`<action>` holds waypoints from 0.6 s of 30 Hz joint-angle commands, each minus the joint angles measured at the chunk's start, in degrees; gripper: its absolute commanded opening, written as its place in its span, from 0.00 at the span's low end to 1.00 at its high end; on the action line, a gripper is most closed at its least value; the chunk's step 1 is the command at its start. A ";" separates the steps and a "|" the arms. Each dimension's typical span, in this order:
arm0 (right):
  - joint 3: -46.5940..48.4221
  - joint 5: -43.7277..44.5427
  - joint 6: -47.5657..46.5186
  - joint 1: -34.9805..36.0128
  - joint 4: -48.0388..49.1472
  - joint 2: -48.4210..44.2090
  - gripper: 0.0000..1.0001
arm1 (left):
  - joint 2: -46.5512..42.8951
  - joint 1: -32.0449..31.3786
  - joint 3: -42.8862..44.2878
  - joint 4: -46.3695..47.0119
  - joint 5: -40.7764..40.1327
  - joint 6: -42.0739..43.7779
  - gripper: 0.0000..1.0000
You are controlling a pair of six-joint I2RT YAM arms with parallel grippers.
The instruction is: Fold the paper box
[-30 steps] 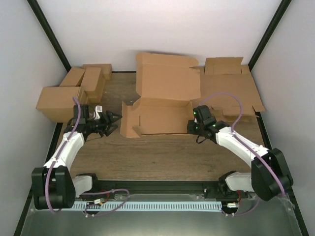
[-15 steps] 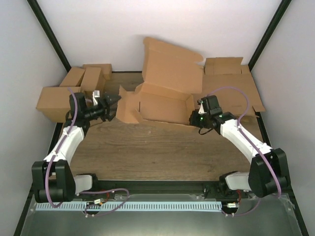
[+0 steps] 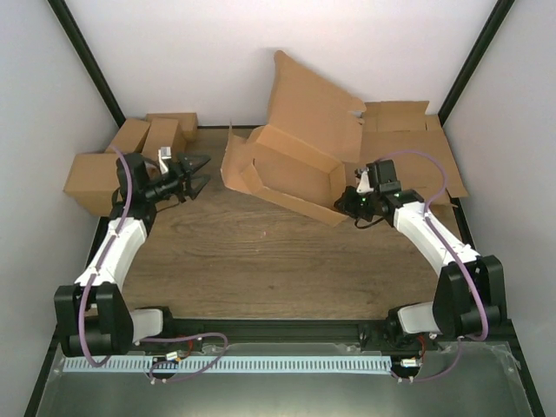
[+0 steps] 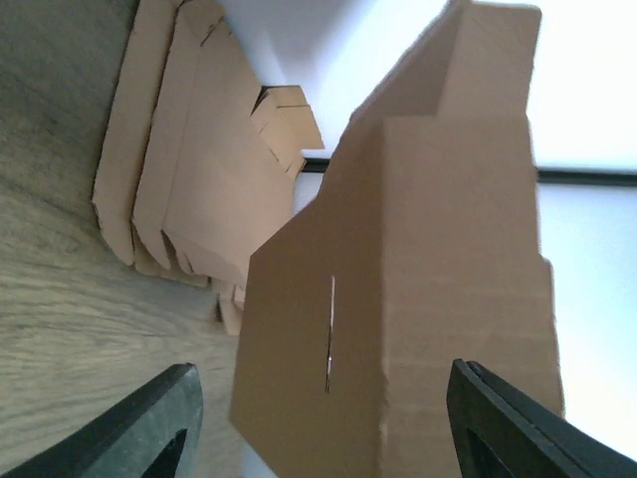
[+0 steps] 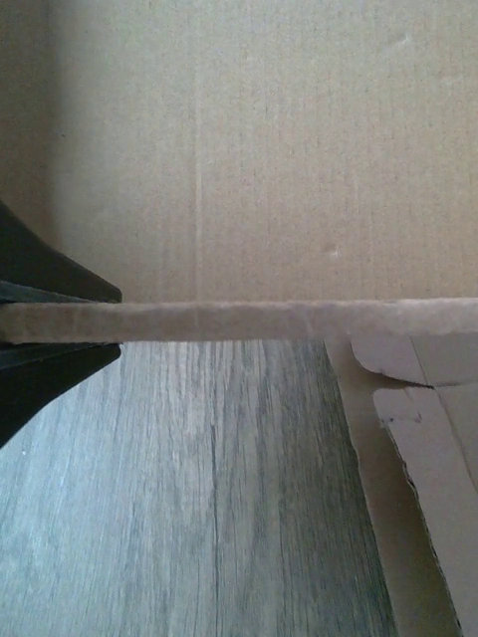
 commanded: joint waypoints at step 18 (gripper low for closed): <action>6.13 1.40 -6.19 -0.67 -1.50 0.33 0.01 | 9.27 -14.44 7.88 8.34 -7.50 -8.55 0.70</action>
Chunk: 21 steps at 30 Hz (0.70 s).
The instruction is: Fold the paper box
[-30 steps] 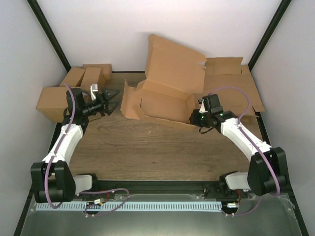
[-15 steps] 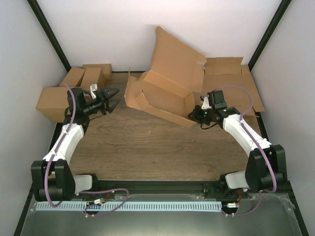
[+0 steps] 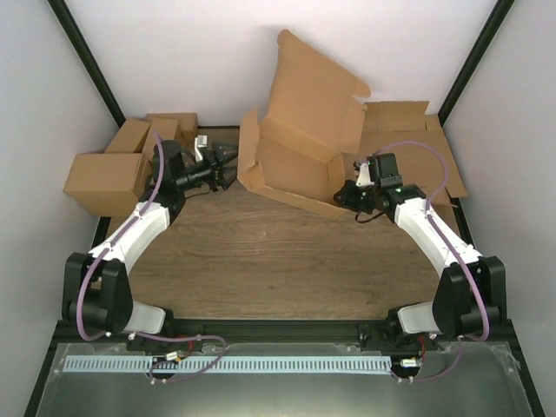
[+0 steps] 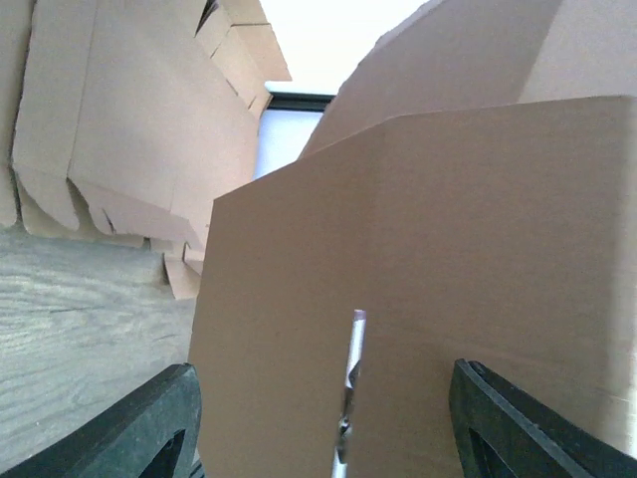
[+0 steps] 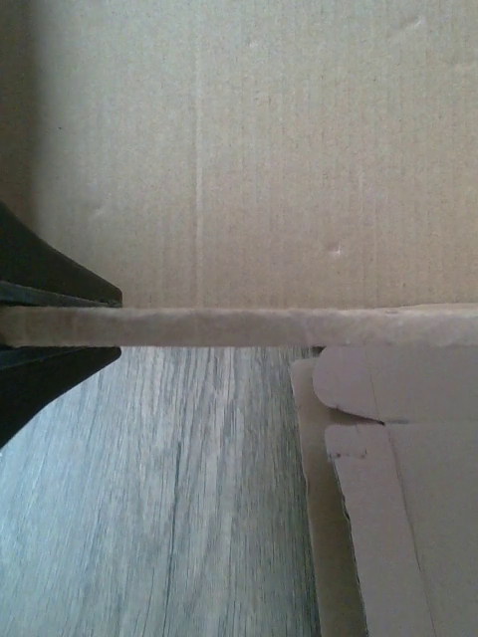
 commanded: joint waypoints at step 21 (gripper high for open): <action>2.63 5.31 -4.41 0.39 -0.03 3.35 0.01 | 5.24 -5.16 11.62 -16.45 -4.43 13.01 0.52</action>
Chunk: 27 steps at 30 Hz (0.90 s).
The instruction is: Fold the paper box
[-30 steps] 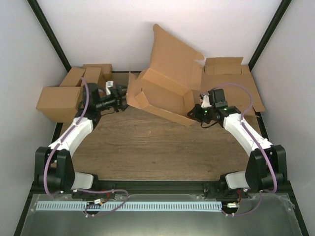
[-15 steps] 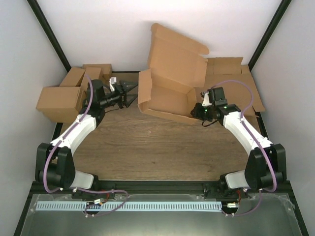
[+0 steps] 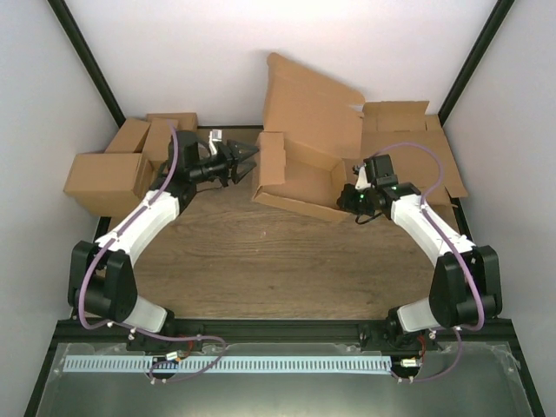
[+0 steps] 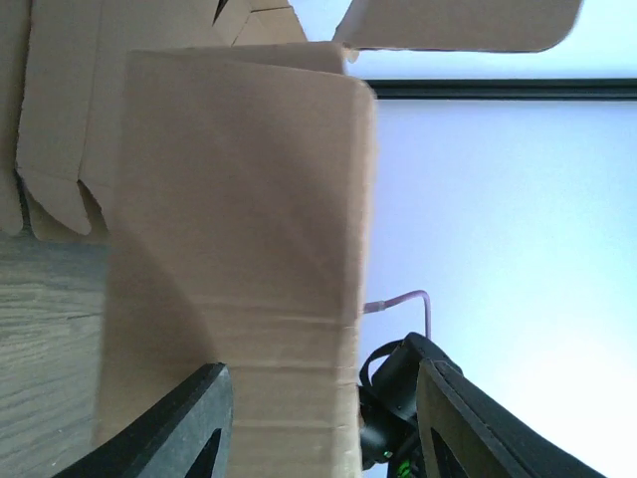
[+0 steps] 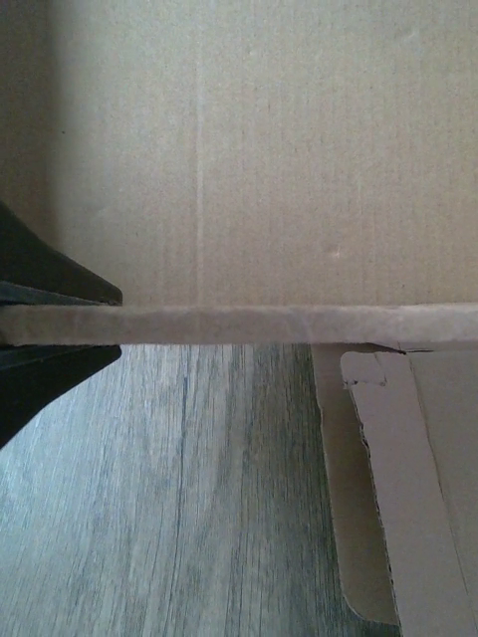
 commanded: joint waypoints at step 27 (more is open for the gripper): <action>0.20 16.56 -3.95 10.86 2.10 4.17 0.01 | 14.79 -8.53 15.70 -52.75 -23.53 45.81 0.45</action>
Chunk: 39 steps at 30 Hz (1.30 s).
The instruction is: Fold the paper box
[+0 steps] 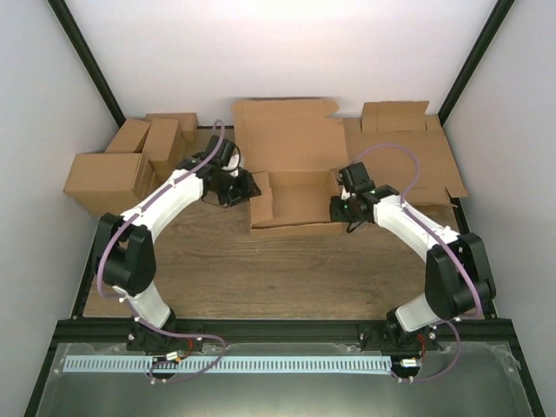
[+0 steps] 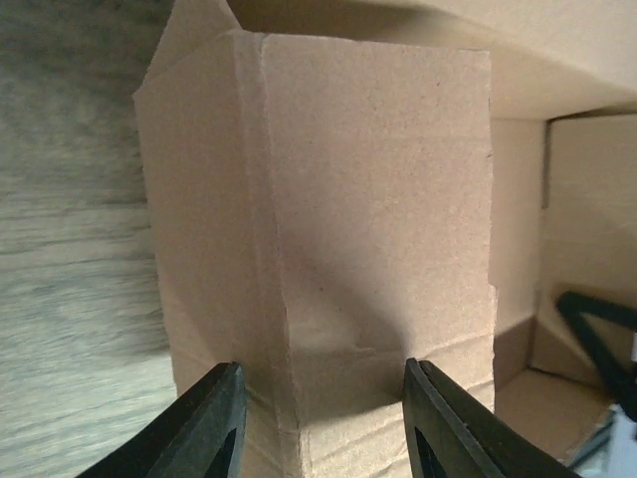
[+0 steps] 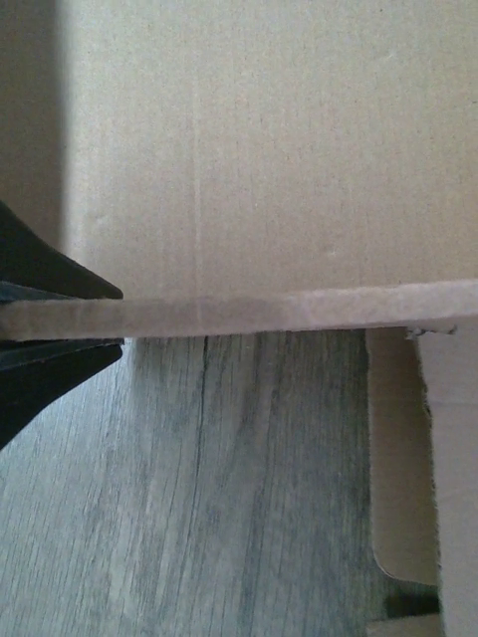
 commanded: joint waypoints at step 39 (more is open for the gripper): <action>-10.82 12.66 8.56 16.32 12.46 -1.78 0.27 | 9.08 -5.21 -8.23 -8.07 -32.41 9.35 0.04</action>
